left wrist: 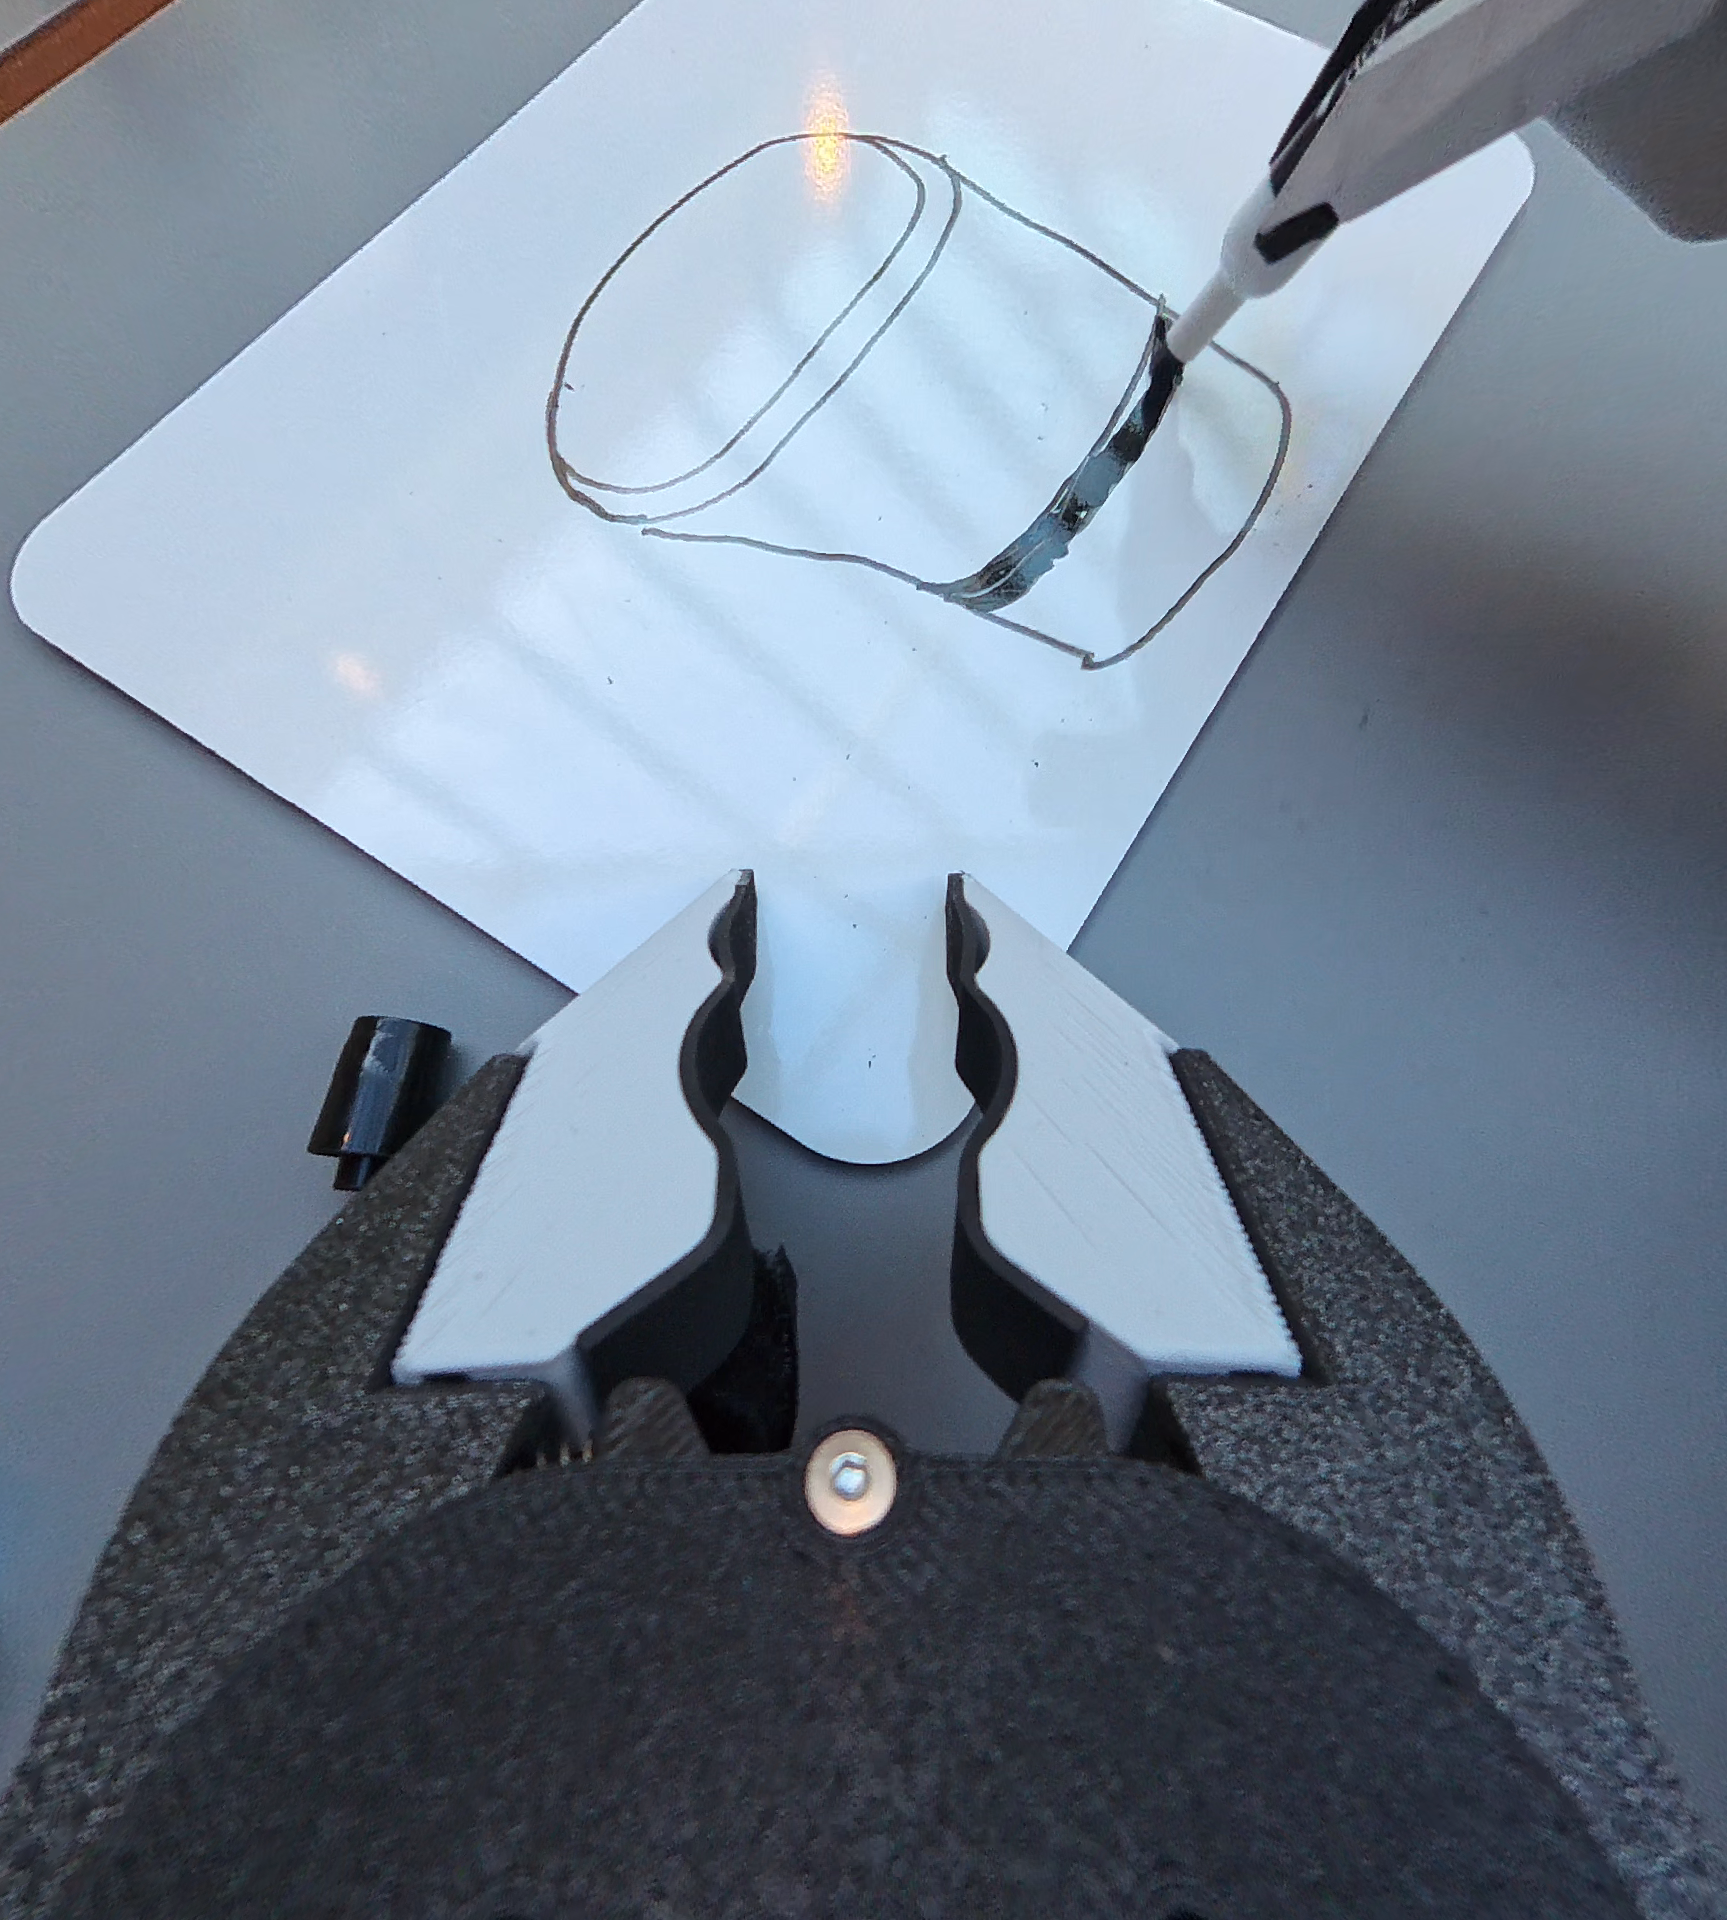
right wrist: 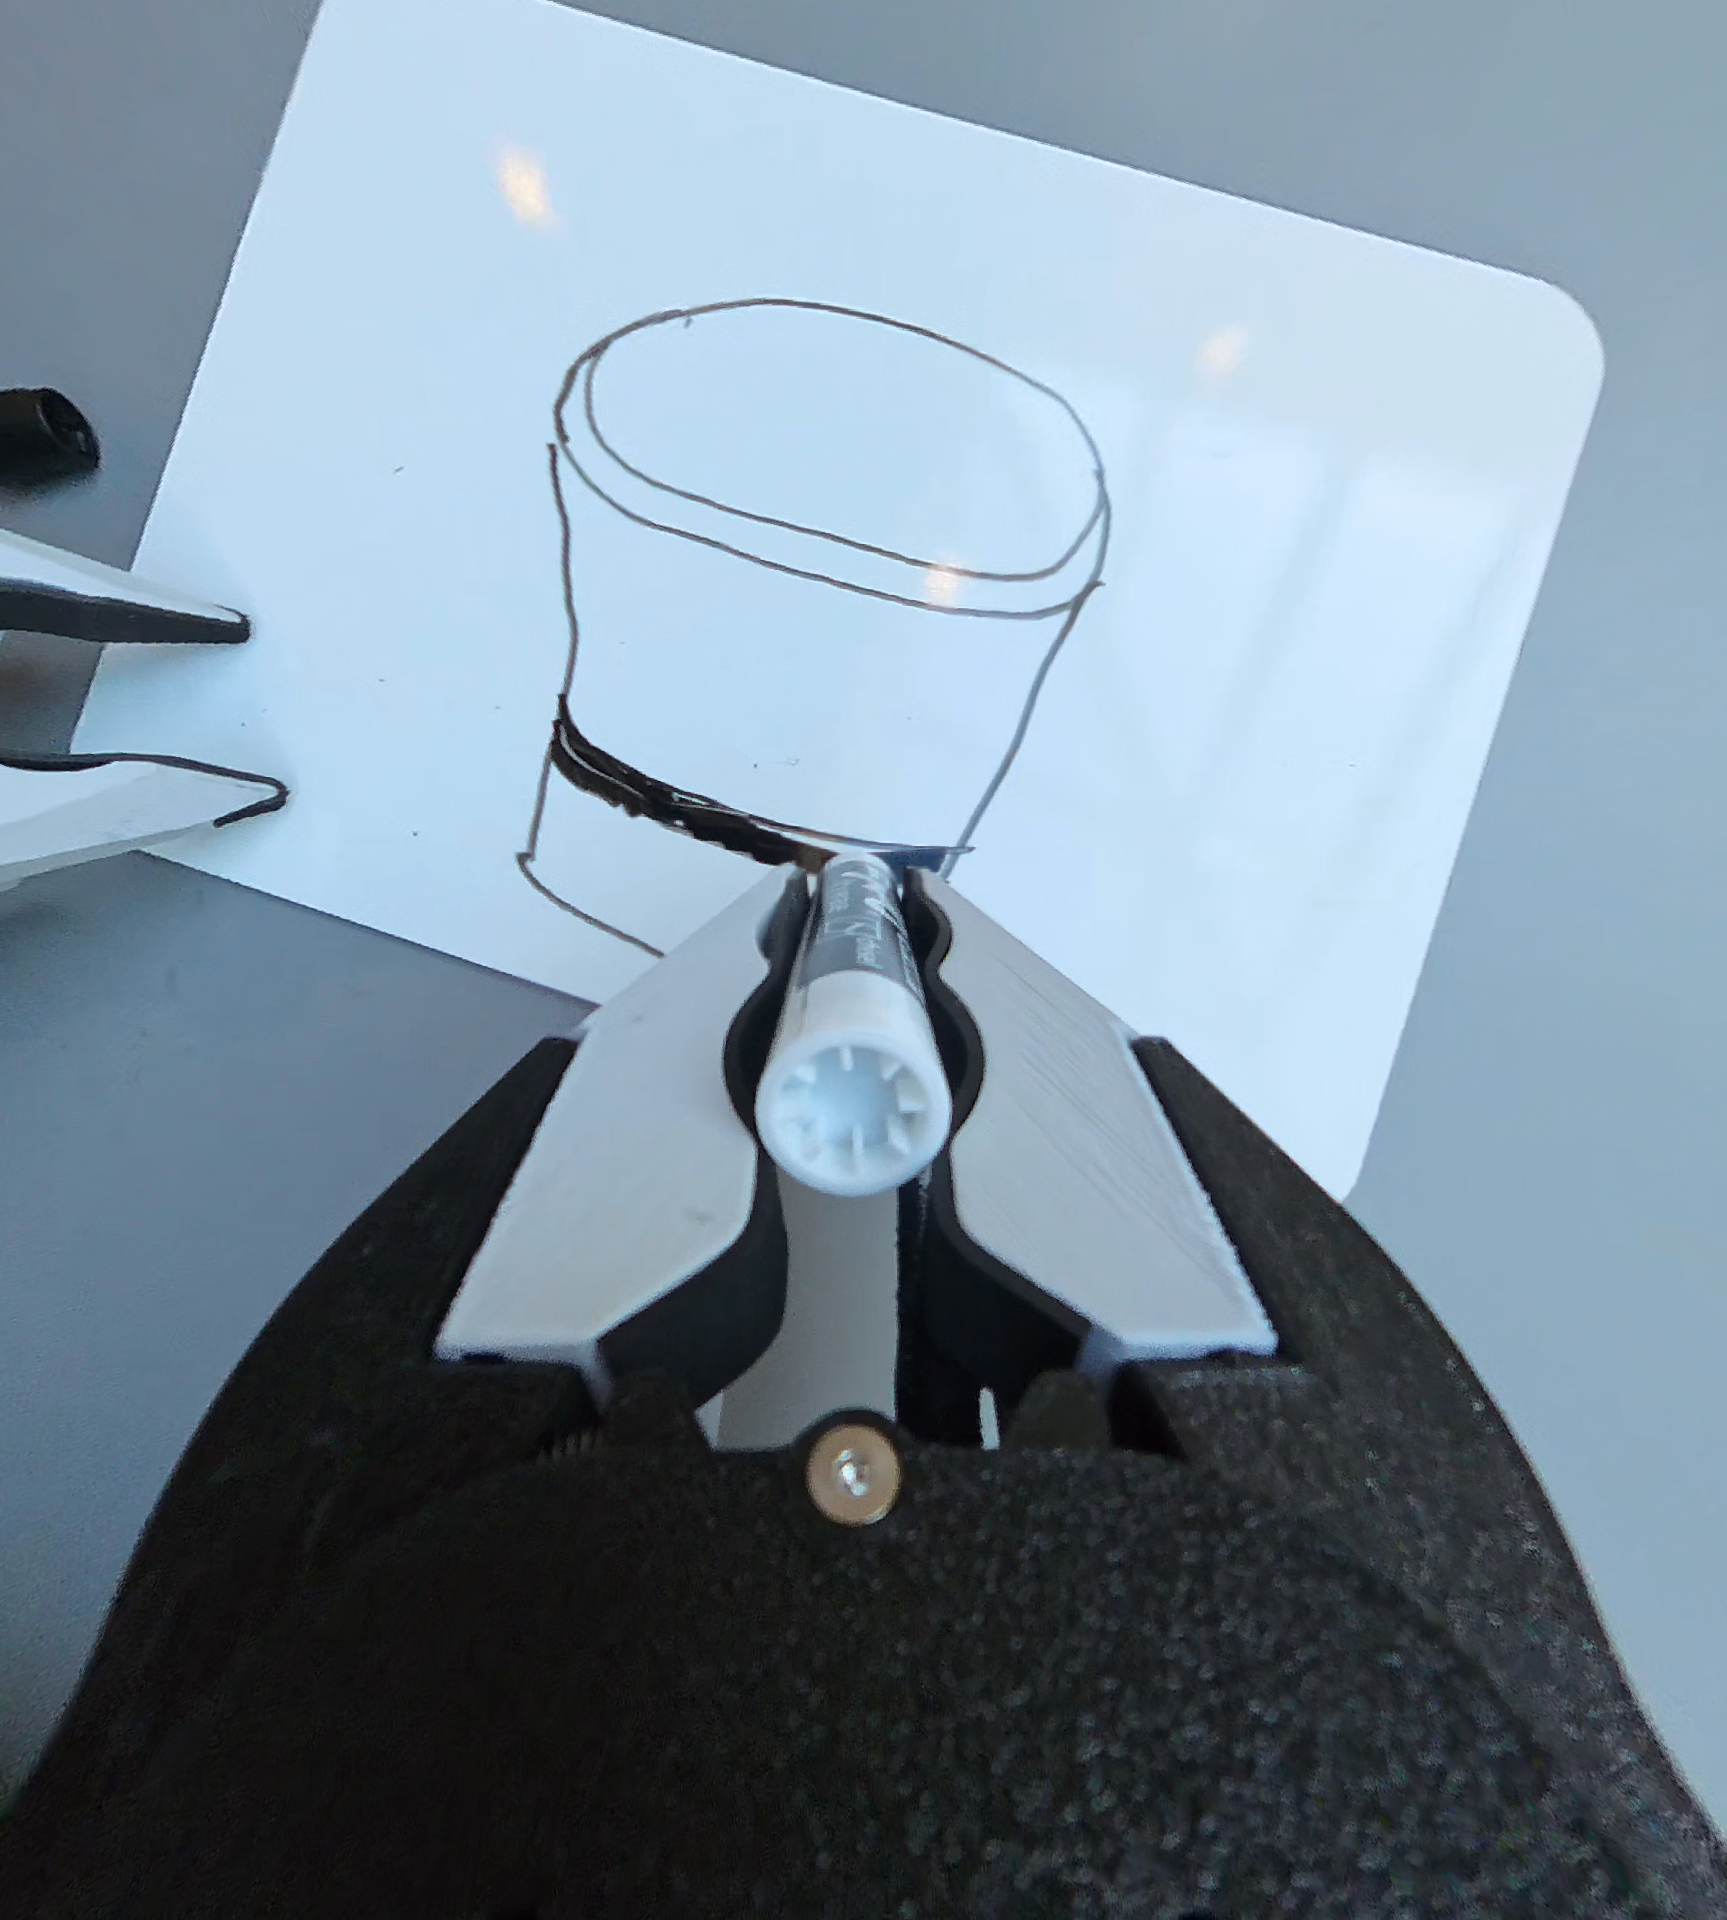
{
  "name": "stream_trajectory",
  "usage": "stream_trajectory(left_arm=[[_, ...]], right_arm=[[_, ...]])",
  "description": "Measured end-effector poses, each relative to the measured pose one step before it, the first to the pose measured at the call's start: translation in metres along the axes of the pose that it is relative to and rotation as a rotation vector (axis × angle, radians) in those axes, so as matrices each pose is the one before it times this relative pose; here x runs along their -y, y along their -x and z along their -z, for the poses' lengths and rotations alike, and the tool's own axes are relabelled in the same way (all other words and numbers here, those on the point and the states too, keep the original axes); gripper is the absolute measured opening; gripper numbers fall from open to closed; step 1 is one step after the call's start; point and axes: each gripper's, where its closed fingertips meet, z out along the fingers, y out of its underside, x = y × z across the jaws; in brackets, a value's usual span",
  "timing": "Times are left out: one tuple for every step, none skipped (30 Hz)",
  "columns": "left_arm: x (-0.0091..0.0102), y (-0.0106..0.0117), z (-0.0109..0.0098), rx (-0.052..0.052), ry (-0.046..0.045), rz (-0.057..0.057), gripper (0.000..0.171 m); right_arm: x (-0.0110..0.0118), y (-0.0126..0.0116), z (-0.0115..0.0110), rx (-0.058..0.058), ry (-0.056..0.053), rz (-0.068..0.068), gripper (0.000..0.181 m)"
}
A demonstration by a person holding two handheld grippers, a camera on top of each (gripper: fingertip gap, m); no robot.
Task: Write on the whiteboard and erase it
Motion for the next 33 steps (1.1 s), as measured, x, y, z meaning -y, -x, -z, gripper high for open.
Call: stream_trajectory(left_arm=[[0.00006, 0.00006, -0.00006, 0.0001, 0.00000, 0.0009, 0.037], [-0.00004, -0.00006, 0.00005, 0.0001, -0.00013, -0.0004, 0.037], [-0.00004, -0.00012, 0.00004, 0.0006, -0.00004, -0.0016, 0.037], [0.00003, -0.00011, 0.00010, 0.0011, 0.00007, -0.0021, 0.037], [0.00000, -0.00008, -0.00002, 0.0007, 0.00017, -0.0017, 0.037], [-0.00003, -0.00002, -0.00013, -0.0001, 0.00017, 0.0002, 0.037], [-0.00003, 0.00008, 0.00003, -0.0009, 0.00002, 0.0013, 0.037], [0.00006, -0.00001, -0.00006, -0.0004, 0.00000, 0.0009, 0.037], [-0.00001, 0.00009, 0.00001, 0.0000, 0.00002, 0.0002, 0.037], [0.00000, -0.00003, -0.00001, 0.0003, 0.00006, -0.0003, 0.037], [0.00000, 0.00003, -0.00001, 0.0006, 0.00003, -0.0008, 0.037], [-0.00005, -0.00006, 0.00006, 0.0002, -0.00006, -0.0003, 0.037], [0.00001, -0.00004, -0.00001, -0.0002, -0.00010, 0.0001, 0.037], [0.00006, 0.00001, -0.00007, 0.0000, 0.00005, 0.0000, 0.037], [-0.00002, -0.00001, 0.00001, 0.0000, 0.00013, 0.0001, 0.037], [0.00005, 0.00002, -0.00006, -0.0003, 0.00006, 0.0006, 0.037], [-0.00001, 0.00004, 0.00001, -0.0002, 0.00001, 0.0004, 0.037], [0.00000, 0.00008, 0.00000, 0.0004, 0.00000, -0.0004, 0.037], [-0.00006, -0.00001, 0.00006, 0.0005, 0.00000, -0.0005, 0.037], [0.00001, -0.00009, -0.00001, 0.0001, -0.00001, 0.0000, 0.037], [0.00000, 0.00010, 0.00001, 0.0001, -0.00005, 0.0000, 0.037], [0.00000, 0.00003, 0.00000, 0.0002, -0.00003, -0.0001, 0.037], [0.00001, -0.00002, 0.00014, 0.0000, 0.00000, 0.0001, 0.037], [0.00001, -0.00008, -0.00001, 0.0001, 0.00000, -0.0001, 0.037], [0.00001, 0.00000, -0.00001, 0.0004, 0.00002, -0.0006, 0.037], [0.00000, 0.00000, 0.00000, 0.0000, -0.00001, 0.0000, 0.037], [0.00006, 0.00005, -0.00006, -0.0003, 0.00000, 0.0004, 0.037], [0.00001, -0.00004, -0.00001, 0.0003, 0.00000, -0.0003, 0.037], [-0.00006, -0.00004, 0.00007, 0.0003, 0.00002, -0.0004, 0.037], [0.00000, 0.00000, 0.00000, 0.0000, 0.00002, 0.0000, 0.037], [0.00004, 0.00005, -0.00006, 0.0001, 0.00015, -0.0002, 0.037], [-0.00002, 0.00001, 0.00001, 0.0001, 0.00013, 0.0000, 0.037], [0.00000, 0.00000, 0.00001, -0.0004, -0.00002, 0.0006, 0.037]], right_arm=[[0.00008, 0.00193, -0.00007, -0.0030, 0.0014, 0.0084, 0.018], [0.00028, -0.00078, -0.00025, 0.0005, -0.0016, -0.0041, 0.018], [0.00063, -0.00168, -0.00041, 0.0057, -0.0051, -0.0205, 0.018], [0.00049, -0.00054, -0.00028, 0.0055, -0.0023, -0.0141, 0.018], [0.00011, 0.00108, -0.00019, -0.0034, -0.0002, 0.0051, 0.018], [0.00024, 0.00575, -0.00069, 0.0107, -0.0005, 0.0091, 0.018], [0.00037, 0.00849, -0.00108, 0.0212, -0.0015, 0.0082, 0.018], [0.00045, 0.00572, -0.00078, 0.0054, 0.0000, 0.0132, 0.018], [-0.00008, 0.00081, -0.00004, -0.0098, 0.0043, 0.0149, 0.018], [-0.00056, -0.00232, 0.00081, -0.0050, 0.0062, -0.0069, 0.018], [-0.00063, -0.00639, 0.00084, -0.0160, 0.0000, -0.0128, 0.018], [-0.00041, -0.00668, 0.00058, -0.0143, -0.0047, -0.0149, 0.018], [-0.00020, -0.00221, 0.00021, 0.0038, -0.0044, -0.0164, 0.018], [0.00010, 0.00049, -0.00007, -0.0018, -0.0014, -0.0003, 0.018], [0.00048, 0.00386, -0.00063, 0.0008, 0.0003, 0.0167, 0.018], [0.00115, 0.00791, -0.00143, 0.0197, -0.0013, 0.0086, 0.018], [0.00138, 0.00869, -0.00175, 0.0231, -0.0030, 0.0068, 0.018], [0.00131, 0.00473, -0.00141, 0.0031, -0.0028, 0.0133, 0.018], [0.00072, 0.00092, -0.00051, -0.0055, 0.0017, 0.0106, 0.018], [-0.00009, -0.00064, 0.00003, 0.0052, 0.0039, -0.0051, 0.018], [-0.00046, -0.00367, 0.00061, -0.0030, -0.0002, -0.0120, 0.018], [-0.00093, -0.00696, 0.00134, -0.0185, -0.0012, -0.0072, 0.018], [-0.00158, -0.00725, 0.00177, -0.0161, 0.0034, -0.0085, 0.018], [-0.00159, -0.00847, 0.00186, -0.0222, 0.0036, -0.0074, 0.018], [-0.00095, -0.00804, 0.00112, -0.0221, 0.0004, -0.0043, 0.018], [-0.00019, -0.00458, 0.00006, -0.0041, -0.0035, -0.0069, 0.018], [0.00023, -0.00190, -0.00015, 0.0068, -0.0025, -0.0103, 0.018], [0.00004, -0.00124, 0.00005, -0.0020, 0.0021, 0.0002, 0.018], [0.00013, -0.00088, 0.00003, -0.0101, 0.0034, 0.0107, 0.018], [0.00023, 0.00024, -0.00011, -0.0055, 0.0019, 0.0064, 0.018], [0.00001, 0.00164, -0.00008, 0.0018, 0.0024, 0.0050, 0.018], [-0.00014, 0.00491, 0.00015, 0.0205, 0.0037, 0.0000, 0.018], [-0.00018, 0.00511, -0.00017, 0.0153, 0.0006, 0.0015, 0.018]])
